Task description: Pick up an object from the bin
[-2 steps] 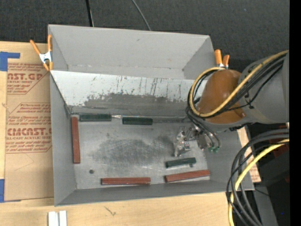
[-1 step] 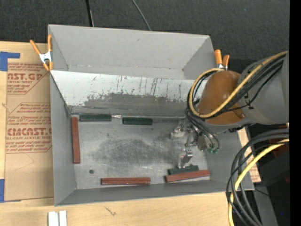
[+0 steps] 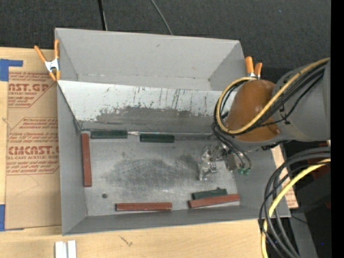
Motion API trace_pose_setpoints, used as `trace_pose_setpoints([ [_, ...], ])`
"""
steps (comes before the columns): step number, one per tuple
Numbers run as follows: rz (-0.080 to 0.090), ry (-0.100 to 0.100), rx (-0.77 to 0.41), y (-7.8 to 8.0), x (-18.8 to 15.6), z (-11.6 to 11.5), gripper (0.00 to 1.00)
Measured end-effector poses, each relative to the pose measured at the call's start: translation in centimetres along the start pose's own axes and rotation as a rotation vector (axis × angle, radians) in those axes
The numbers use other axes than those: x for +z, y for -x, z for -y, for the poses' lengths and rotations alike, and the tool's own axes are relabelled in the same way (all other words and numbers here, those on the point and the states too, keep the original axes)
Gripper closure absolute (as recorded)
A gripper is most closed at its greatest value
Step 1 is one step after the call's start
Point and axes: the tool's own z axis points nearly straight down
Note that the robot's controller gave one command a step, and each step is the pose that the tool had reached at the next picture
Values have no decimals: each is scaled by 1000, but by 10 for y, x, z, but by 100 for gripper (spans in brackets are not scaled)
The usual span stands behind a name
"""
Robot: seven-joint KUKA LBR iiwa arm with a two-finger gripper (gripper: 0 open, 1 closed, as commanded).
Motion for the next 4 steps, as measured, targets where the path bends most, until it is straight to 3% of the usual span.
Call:
trace_pose_setpoints([
  [1, -3, 0, 0, -1, 2, 0, 0],
  [2, -2, 0, 0, -1, 2, 0, 0],
  [3, 27, -6, -60, -17, 0, -9, 0],
  [4, 62, -12, -230, -29, -4, -19, 0],
])
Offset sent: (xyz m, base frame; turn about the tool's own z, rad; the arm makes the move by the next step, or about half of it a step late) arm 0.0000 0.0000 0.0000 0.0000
